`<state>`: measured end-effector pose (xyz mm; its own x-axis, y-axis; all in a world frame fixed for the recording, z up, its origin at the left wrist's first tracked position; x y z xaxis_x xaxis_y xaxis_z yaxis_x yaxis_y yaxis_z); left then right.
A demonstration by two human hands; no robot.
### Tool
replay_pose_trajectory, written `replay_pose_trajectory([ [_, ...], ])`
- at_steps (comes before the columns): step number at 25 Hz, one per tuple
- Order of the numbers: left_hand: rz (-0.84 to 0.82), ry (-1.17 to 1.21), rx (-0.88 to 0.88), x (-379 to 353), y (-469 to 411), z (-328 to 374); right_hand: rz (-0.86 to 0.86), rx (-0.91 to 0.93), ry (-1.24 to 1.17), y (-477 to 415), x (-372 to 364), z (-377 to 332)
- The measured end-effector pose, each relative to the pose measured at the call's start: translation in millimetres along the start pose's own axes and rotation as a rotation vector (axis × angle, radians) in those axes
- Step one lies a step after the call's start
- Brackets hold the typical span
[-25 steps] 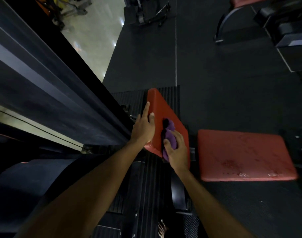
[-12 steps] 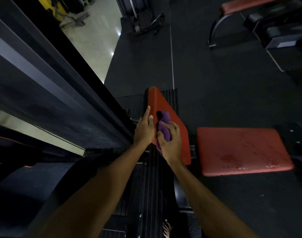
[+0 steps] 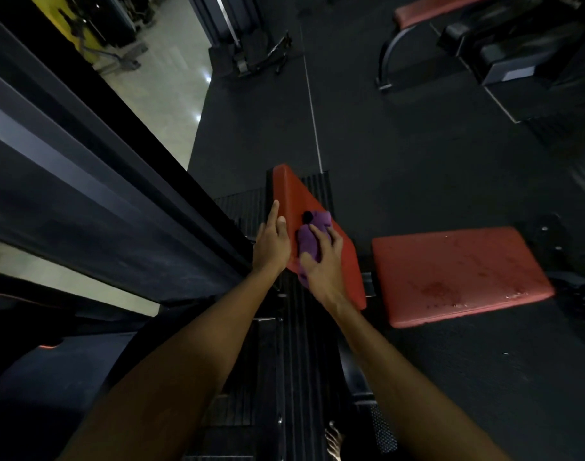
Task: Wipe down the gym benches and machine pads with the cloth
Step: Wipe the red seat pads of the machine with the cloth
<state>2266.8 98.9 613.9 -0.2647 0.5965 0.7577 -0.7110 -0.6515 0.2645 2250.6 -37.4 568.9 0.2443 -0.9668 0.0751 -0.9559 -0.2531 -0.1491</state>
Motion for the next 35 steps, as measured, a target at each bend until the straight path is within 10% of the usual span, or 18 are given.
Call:
replay_pose_trajectory([
  [5, -0.005, -0.002, -0.020, 0.4, -1.3, -1.0, -0.066, 0.305, 0.132, 25.2, -2.6, 22.1],
  [12, -0.031, 0.015, -0.011, -1.6, -0.5, -2.1, 0.133, -0.002, 0.069, 49.2, 4.1, 90.1],
  [19, 0.005, 0.007, -0.044, -2.1, -3.4, -2.9, 0.064, 0.219, 0.182, 25.6, -23.8, 30.5],
  [35, 0.018, -0.124, -0.062, 0.5, 8.0, 1.5, 0.046, 0.039, 0.050, 7.1, 3.1, 59.8],
])
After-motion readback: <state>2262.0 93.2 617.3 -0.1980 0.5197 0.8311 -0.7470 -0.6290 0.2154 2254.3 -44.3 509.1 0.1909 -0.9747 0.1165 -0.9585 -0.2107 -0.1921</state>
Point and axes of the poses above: each hand's wrist, its own y-axis away from the middle knuckle, its own x-axis out of the back of the hand, z = x × y, the point moved 5 cm from there along -y, towards the middle knuckle, and after that the axes turned 14 degrees about x, right-handed, at the moved point
